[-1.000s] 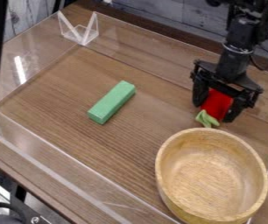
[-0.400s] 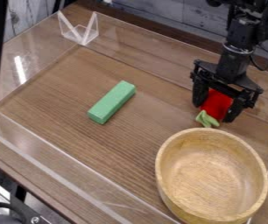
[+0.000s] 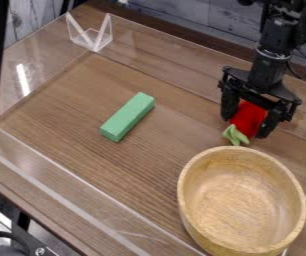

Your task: Move the red object to the left side of the table

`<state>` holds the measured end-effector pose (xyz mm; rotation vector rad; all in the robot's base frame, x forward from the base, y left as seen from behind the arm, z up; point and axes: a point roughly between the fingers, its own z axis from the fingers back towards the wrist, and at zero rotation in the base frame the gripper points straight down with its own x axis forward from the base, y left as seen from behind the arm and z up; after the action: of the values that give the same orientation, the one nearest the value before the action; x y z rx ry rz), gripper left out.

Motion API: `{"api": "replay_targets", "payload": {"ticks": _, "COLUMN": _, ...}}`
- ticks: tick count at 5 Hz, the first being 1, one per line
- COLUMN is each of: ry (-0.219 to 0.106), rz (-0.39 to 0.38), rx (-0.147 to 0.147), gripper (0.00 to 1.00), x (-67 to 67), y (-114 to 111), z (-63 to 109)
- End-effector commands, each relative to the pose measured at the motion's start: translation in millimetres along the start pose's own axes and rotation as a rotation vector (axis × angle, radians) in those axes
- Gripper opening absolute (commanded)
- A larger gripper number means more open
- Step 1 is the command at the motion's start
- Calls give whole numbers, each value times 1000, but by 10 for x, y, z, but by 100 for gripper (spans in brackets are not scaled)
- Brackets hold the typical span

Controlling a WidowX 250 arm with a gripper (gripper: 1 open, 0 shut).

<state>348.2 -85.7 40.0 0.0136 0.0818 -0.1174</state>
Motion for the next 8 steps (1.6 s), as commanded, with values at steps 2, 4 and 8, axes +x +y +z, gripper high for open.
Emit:
{"api": "replay_targets", "payload": {"ticks": 2, "ry": -93, "rz": -18, "rx": -5, "gripper": 100, "x": 72, "y": -68, "z": 307}}
{"api": "replay_targets", "payload": {"ticks": 4, "ry": -99, "rz": -16, "rx": -6, "gripper": 100, "x": 59, "y": -72, "z": 337}}
{"api": "replay_targets", "payload": {"ticks": 8, "ry": -148, "rz": -4, "rx": -28, "gripper": 0, "x": 30, "y": 24, "z": 576}}
